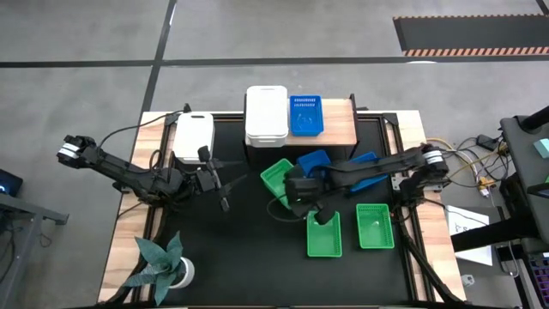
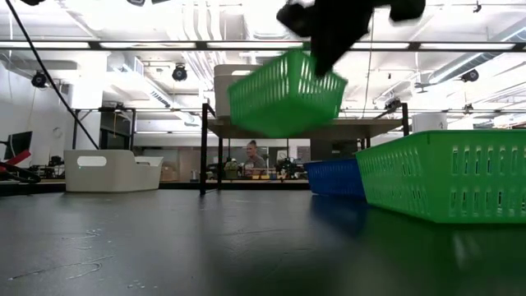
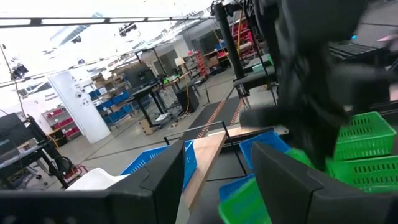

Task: Stack baskets on shelf by color
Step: Put the left green bin on the shelf

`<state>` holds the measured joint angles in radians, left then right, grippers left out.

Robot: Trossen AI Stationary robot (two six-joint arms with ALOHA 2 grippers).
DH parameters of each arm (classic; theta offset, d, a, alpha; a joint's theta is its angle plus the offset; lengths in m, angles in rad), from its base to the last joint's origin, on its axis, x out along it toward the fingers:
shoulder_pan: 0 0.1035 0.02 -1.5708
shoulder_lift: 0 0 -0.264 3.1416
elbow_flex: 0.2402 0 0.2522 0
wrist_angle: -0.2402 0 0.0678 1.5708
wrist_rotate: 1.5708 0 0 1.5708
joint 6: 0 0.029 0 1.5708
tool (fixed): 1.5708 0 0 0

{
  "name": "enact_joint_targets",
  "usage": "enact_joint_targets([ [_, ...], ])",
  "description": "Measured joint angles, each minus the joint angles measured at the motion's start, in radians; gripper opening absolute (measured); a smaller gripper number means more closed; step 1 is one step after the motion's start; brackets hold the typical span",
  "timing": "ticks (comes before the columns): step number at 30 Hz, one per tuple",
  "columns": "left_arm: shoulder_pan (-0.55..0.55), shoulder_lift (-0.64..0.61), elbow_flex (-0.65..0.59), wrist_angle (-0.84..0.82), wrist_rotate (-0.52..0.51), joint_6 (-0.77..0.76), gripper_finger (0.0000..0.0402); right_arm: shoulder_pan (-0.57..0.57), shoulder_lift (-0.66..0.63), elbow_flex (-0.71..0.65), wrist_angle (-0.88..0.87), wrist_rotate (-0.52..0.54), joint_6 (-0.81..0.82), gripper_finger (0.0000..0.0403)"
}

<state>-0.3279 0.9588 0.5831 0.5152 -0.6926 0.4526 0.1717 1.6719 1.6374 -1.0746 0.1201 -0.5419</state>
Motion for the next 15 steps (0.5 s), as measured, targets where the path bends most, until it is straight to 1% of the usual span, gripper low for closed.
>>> enact_joint_targets([
  [2,0.000,0.000,0.000,0.000,0.000,0.000,0.0170,0.008,-0.039,0.020,-0.016,-0.010,0.037,0.0009],
  [5,0.000,0.000,0.000,0.000,0.000,0.000,0.0170,0.019,-0.104,0.044,-0.036,-0.058,0.108,0.0009],
  [8,0.001,0.000,0.000,0.000,0.000,0.000,0.0170,0.029,-0.170,0.059,-0.035,-0.050,0.179,0.0009],
  [10,0.001,0.000,0.000,0.000,0.000,0.000,0.0170,0.029,-0.209,0.068,-0.036,0.007,0.243,0.0009],
  [12,0.001,0.002,0.000,0.001,0.000,0.000,0.0170,0.027,-0.240,0.078,-0.052,0.096,0.307,0.0009],
  [15,0.000,0.002,0.000,0.000,0.000,0.000,0.0170,0.018,-0.278,0.089,-0.118,0.253,0.352,0.0009],
])
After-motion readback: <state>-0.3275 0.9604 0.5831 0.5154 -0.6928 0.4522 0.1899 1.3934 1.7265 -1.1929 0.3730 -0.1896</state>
